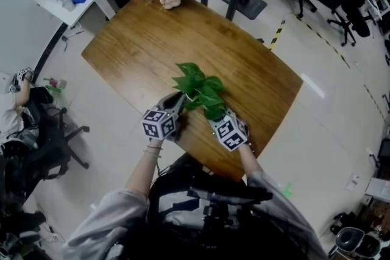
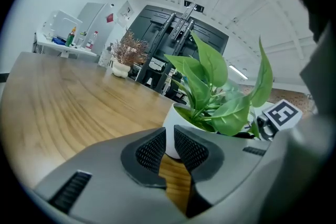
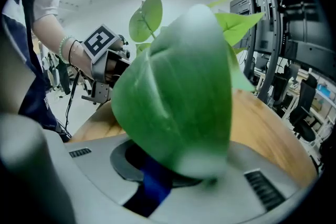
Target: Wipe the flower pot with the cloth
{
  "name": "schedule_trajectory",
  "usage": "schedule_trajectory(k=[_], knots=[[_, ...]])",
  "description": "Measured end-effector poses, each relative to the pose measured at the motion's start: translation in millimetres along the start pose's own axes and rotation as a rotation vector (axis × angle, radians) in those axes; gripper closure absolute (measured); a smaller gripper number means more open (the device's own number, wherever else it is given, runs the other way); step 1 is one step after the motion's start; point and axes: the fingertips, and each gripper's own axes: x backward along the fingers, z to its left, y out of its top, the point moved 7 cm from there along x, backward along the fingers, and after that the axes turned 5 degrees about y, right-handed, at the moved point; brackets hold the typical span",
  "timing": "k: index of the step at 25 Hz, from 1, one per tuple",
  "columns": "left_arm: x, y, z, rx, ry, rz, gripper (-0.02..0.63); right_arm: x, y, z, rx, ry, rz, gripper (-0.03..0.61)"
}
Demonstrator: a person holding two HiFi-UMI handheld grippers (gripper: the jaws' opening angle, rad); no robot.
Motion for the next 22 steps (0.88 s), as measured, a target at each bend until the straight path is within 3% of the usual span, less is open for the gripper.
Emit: schedule_trajectory(k=[10,17,22], knots=[[-1,6,10,0.0,0.03,-0.014,0.558,-7,-3,10,-0.093,-0.008,-0.008,0.509],[16,-12,-10,0.047,0.009,-0.041,0.558,33,-25,-23,-0.064,-0.085,0.027,0.509],[12,-16,-14,0.065,0.005,-0.045,0.558,32,-2,-49,0.007,-0.079,-0.007,0.509]])
